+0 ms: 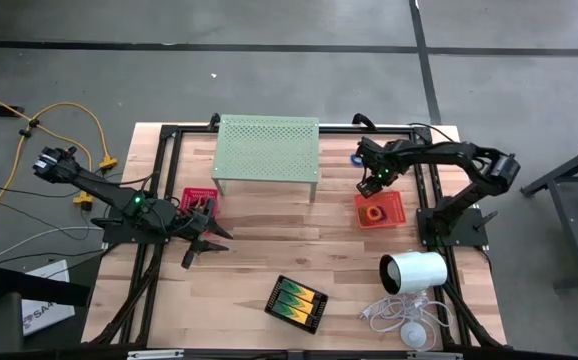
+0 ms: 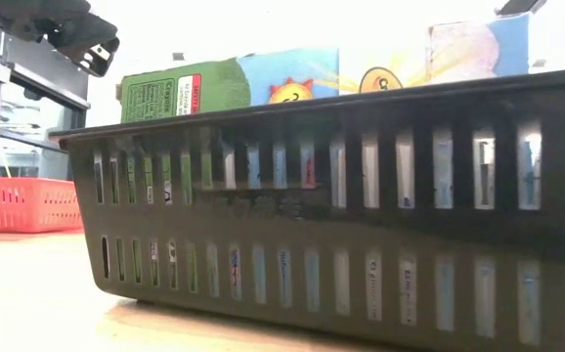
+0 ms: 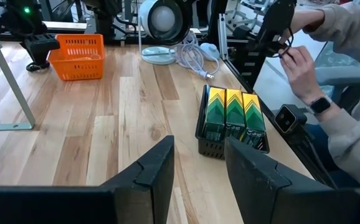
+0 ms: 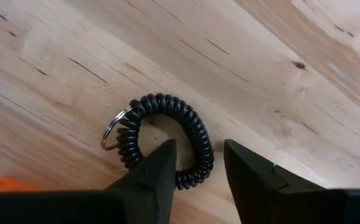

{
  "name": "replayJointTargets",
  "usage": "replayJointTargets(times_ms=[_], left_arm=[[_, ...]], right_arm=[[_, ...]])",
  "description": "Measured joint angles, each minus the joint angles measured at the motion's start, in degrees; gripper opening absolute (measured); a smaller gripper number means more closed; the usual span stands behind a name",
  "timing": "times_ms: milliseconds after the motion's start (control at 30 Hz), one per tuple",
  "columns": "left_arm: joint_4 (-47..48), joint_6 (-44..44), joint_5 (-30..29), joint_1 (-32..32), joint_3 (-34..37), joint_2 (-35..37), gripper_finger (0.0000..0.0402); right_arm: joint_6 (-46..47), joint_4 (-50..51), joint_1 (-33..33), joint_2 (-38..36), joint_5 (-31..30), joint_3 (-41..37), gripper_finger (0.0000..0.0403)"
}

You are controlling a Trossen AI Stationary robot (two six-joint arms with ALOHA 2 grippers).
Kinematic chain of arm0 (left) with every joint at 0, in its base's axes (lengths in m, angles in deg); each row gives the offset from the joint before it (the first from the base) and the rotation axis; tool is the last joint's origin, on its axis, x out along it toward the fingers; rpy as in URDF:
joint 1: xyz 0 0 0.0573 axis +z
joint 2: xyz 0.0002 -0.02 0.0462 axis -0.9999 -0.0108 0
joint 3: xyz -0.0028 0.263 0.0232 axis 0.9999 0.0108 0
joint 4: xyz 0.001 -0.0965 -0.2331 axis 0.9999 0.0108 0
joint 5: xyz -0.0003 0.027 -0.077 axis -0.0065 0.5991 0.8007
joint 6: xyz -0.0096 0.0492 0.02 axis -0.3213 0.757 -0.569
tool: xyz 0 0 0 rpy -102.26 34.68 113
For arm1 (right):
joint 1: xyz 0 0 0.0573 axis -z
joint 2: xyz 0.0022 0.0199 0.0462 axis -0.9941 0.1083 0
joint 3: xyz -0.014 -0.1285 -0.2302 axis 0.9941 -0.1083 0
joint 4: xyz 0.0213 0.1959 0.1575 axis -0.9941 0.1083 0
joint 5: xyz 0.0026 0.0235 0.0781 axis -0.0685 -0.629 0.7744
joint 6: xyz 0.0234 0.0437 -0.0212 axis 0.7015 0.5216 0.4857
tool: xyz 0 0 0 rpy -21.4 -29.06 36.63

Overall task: Pick & Place Office Desk Supplies
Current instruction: Put the black spring keychain into the orange bin

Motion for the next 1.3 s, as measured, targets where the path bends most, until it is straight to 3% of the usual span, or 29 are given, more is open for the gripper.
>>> replayJointTargets(times_ms=[600,967,1300], left_arm=[[0.0,0.0,0.2,0.0,0.0,0.0,0.0136],[0.0,0.0,0.2,0.0,0.0,0.0,0.0136],[0.0,0.0,0.0,0.0,0.0,0.0,0.0136]], right_arm=[[-0.2,0.0,0.0,-0.5,1.5,0.0,0.0012],[-0.1,0.0,0.1,-1.8,2.1,0.0,0.0006],[-1.1,0.0,2.2,-13.6,4.8,0.1,0.0006]])
